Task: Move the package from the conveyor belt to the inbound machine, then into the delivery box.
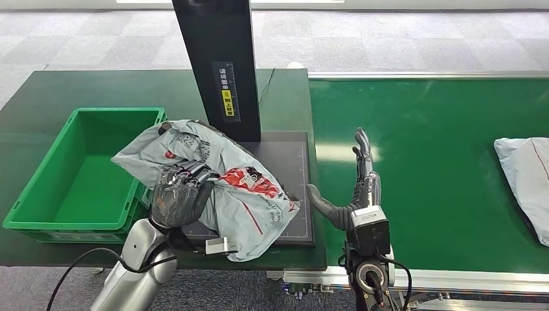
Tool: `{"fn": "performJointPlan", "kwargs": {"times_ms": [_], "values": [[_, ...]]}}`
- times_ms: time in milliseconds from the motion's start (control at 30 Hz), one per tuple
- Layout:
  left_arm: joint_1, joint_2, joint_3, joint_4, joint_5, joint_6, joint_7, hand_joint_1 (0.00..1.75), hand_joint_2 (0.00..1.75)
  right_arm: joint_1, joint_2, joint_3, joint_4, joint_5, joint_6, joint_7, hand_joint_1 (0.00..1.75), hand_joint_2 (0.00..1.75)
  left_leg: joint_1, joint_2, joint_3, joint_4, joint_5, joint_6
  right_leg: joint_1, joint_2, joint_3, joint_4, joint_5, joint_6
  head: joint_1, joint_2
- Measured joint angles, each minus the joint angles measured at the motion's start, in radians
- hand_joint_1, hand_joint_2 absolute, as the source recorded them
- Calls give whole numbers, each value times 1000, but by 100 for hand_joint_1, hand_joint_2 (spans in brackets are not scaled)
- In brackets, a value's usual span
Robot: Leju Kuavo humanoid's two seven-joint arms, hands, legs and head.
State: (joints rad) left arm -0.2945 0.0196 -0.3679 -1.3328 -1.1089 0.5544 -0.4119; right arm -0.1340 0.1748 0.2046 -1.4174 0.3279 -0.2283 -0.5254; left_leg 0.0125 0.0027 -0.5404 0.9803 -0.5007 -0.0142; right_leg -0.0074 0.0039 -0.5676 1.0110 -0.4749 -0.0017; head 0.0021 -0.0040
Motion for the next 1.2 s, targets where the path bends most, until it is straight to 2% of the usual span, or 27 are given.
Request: {"fn": "performJointPlan", "kwargs": {"times_ms": [133, 267, 500, 633, 833, 1000, 1033, 1133, 1167, 1200], "values": [[4, 29, 3, -61, -57, -20, 62, 175, 175, 0, 0, 1, 1, -6, 2, -3, 0, 175, 0, 0, 0, 0, 0, 0, 0, 0, 0, 0, 0, 0, 0, 0], [-57, 74, 46, -28, -70, -149, 193, 175, 175, 2, 0, 0, 3, -7, 2, -8, 0, 175, 0, 0, 0, 0, 1, -1, 0, 0, 0, 0, 0, 0, 0, 0], [-287, 137, 174, 306, -118, -262, 386, 175, 175, 20, 1, -10, 2, 12, -3, -9, 0, 175, 1, 1, 0, 0, 3, -2, 1, 0, -1, 1, 1, -1, 0, 0], [-396, 168, 224, 528, -143, -304, 459, 175, 175, 24, 1, -17, 0, 15, 2, -7, 0, 175, 1, 2, 3, 0, 3, -2, 1, 1, -2, 1, 1, -1, 0, 0], [-499, 210, 284, 756, -147, -378, 582, 175, 175, 24, 1, -19, -1, 22, 1, 11, 0, 175, 1, 3, 4, 0, 3, -2, 1, 2, -3, 1, 2, -1, 0, 0], [-529, 230, 321, 845, -145, -380, 618, 175, 175, 24, 4, -18, -1, 27, -2, 21, 0, 175, 1, 4, 5, 0, 3, -2, 1, 3, -3, 2, 2, -2, 0, 0], [-531, 232, 329, 854, -143, -373, 623, 169, 175, 24, 5, -18, -1, 28, -2, 22, 0, 175, 1, 4, 5, 0, 3, -2, 1, 3, -3, 2, 2, -2, 0, 0], [-533, 233, 357, 872, -124, -323, 641, 38, 175, 25, 9, -18, -1, 30, -2, 28, 0, 175, 1, 6, 5, 0, 3, -2, 1, 4, -4, 2, 2, -3, 0, 0], [-533, 233, 369, 876, -115, -303, 644, 0, 175, 25, 10, -17, -1, 32, -2, 31, 0, 175, 1, 6, 5, 0, 3, -2, 1, 5, -4, 2, 2, -3, 0, 0], [-532, 233, 381, 880, -105, -286, 642, 0, 175, 26, 11, -17, -1, 33, -2, 33, 0, 175, 1, 6, 5, 0, 3, -2, 1, 5, -4, 2, 2, -3, 0, 0]]}}
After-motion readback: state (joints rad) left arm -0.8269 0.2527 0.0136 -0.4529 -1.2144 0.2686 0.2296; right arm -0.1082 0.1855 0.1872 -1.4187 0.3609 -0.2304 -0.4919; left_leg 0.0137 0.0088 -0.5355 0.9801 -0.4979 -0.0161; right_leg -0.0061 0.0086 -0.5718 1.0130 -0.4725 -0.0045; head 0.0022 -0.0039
